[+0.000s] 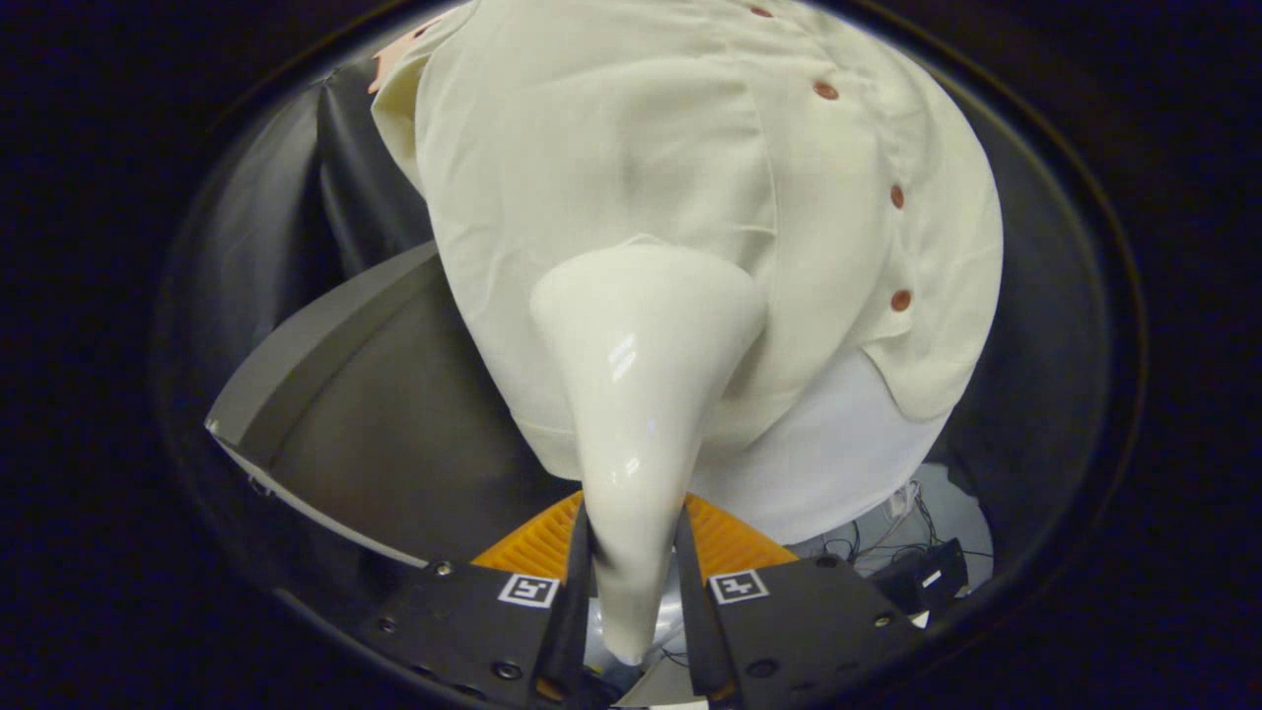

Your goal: Iron the clothes twice with a garment steamer, once on the left side and once on the right side.

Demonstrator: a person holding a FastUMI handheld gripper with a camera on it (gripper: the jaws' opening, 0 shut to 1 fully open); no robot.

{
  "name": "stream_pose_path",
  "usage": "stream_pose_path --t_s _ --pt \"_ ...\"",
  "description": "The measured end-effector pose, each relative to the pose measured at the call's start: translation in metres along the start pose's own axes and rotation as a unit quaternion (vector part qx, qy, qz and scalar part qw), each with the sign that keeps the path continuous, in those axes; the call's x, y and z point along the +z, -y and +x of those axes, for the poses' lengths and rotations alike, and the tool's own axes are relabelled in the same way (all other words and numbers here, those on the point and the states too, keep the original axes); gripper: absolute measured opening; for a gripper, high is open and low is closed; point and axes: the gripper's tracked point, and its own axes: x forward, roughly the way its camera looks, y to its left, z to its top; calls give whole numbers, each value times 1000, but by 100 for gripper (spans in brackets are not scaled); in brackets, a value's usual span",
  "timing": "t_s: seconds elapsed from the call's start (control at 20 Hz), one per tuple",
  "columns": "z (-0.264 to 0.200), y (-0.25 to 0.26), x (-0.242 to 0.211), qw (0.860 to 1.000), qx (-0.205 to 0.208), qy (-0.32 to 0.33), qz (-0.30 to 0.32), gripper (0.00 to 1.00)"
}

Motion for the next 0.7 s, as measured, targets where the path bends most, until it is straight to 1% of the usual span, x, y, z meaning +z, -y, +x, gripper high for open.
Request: stream_pose_path --t_s 0.25,0.3,0.35,0.7 --pt "20 18 -8 999 5 -18 26 42" --pt "11 21 -11 999 4 -23 30 42" --pt "15 14 -14 999 4 -27 32 42" --pt "21 14 -23 999 16 -27 43 42"
